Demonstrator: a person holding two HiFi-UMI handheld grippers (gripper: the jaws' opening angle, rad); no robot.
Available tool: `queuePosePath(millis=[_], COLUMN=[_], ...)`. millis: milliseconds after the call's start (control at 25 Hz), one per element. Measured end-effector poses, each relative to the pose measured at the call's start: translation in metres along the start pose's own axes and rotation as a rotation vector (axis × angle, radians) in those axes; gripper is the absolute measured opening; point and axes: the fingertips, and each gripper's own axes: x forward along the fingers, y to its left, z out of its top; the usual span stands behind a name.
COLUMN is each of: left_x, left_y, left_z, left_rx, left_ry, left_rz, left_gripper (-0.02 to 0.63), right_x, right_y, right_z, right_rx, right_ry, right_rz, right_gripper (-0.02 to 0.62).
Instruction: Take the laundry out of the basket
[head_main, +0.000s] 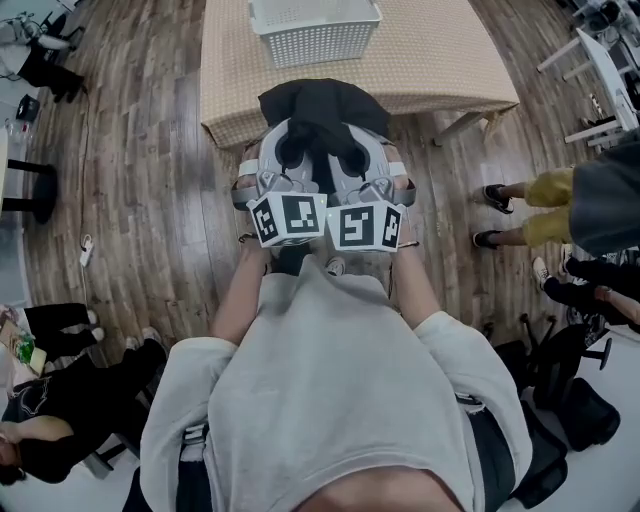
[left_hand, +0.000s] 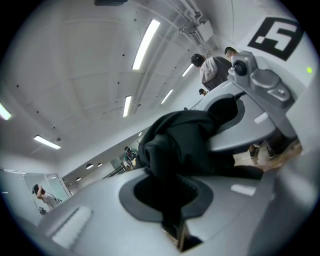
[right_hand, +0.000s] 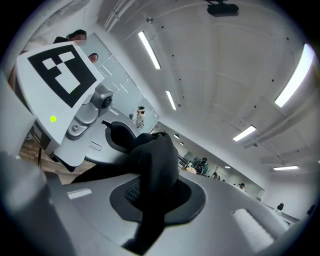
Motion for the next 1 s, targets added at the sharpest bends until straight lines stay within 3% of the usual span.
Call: queuePosePath(millis=[280, 1000], left_x=[-0.018, -0.008], left_y=[-0.02, -0.003], left_z=[0.009, 0.006], left_rx=[0.013, 0.007], left_ry=[0.001, -0.041], left_rz=[0.001, -0.037], left_gripper=[0.025, 0.025], right_x=[-0.028, -0.012], right_y=[0.004, 0.001], right_z=[-0.004, 0.004], right_rx=[-0.005, -0.004], right_ry=[-0.003, 0.04], right_rz=[-0.005, -0.046], right_gripper=[0.032, 0.032])
